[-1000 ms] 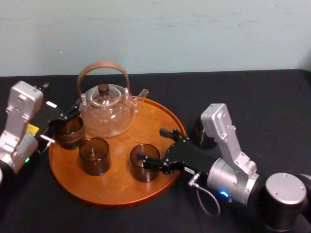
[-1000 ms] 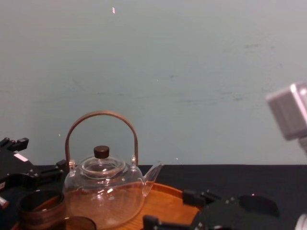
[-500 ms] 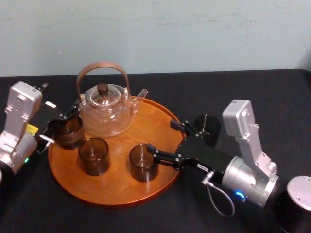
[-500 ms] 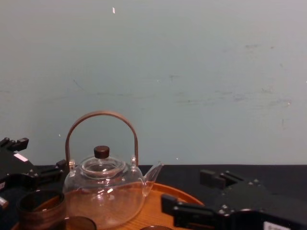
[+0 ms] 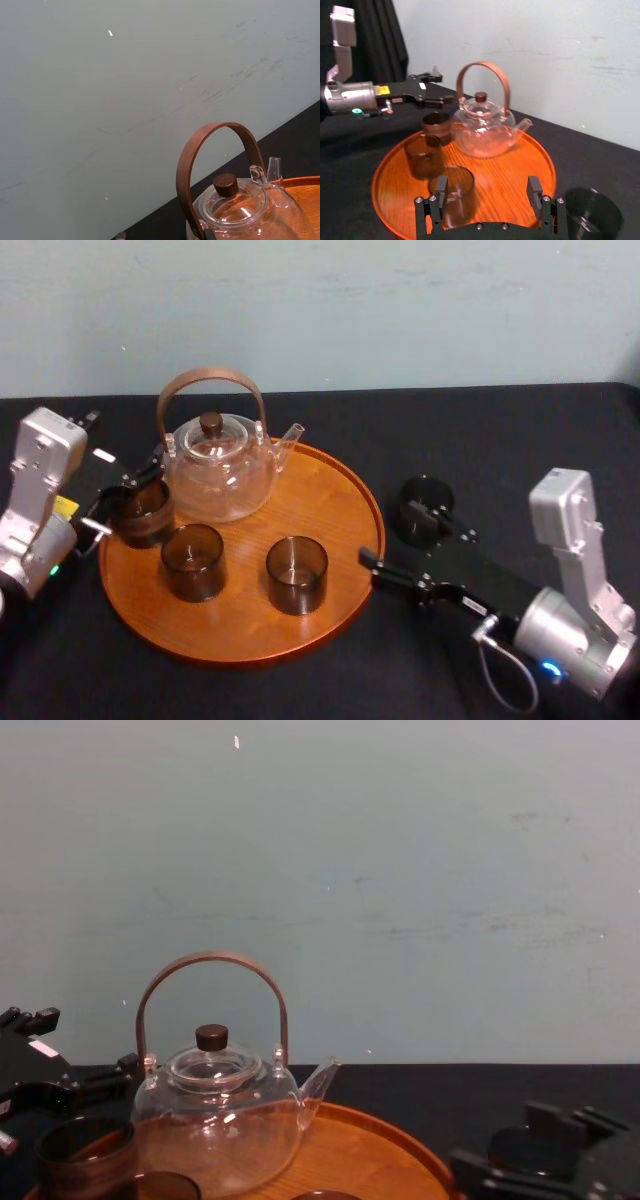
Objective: Pick up the glass from the table and place it on the tray.
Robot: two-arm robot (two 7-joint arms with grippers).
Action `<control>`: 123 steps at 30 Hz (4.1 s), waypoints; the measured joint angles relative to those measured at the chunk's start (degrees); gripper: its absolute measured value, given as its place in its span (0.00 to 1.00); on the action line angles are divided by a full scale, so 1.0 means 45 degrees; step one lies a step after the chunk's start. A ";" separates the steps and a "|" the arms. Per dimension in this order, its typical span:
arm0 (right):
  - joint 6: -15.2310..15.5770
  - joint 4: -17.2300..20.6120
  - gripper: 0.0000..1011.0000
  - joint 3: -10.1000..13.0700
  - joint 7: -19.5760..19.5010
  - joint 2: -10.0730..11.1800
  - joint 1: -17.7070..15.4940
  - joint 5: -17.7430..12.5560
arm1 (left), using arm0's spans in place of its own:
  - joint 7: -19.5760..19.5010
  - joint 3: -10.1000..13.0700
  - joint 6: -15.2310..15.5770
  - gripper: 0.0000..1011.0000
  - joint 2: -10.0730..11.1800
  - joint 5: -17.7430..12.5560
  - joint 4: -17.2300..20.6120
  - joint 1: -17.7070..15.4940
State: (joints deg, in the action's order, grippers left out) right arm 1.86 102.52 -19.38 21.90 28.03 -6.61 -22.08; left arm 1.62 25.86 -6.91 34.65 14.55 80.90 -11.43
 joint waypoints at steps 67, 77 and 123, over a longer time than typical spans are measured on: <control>0.0605 -0.4771 0.99 0.0356 0.0023 -0.1098 0.2796 0.0316 | 0.0000 0.0000 0.0000 0.99 0.0000 0.0000 0.0000 0.0000; 0.0591 -0.5137 0.99 0.0386 -0.0022 -0.1229 0.3064 0.0323 | 0.0000 -0.0001 0.0000 0.99 0.0000 0.0000 0.0000 0.0000; 0.0125 -0.7016 0.99 0.0073 0.0204 -0.1910 0.4296 0.0743 | 0.0000 0.0000 0.0000 0.99 0.0000 0.0000 0.0000 0.0000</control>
State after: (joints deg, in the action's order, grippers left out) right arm 2.42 70.95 -19.05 22.81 19.44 12.72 -18.74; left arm 1.62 25.86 -6.91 34.65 14.55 80.90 -11.43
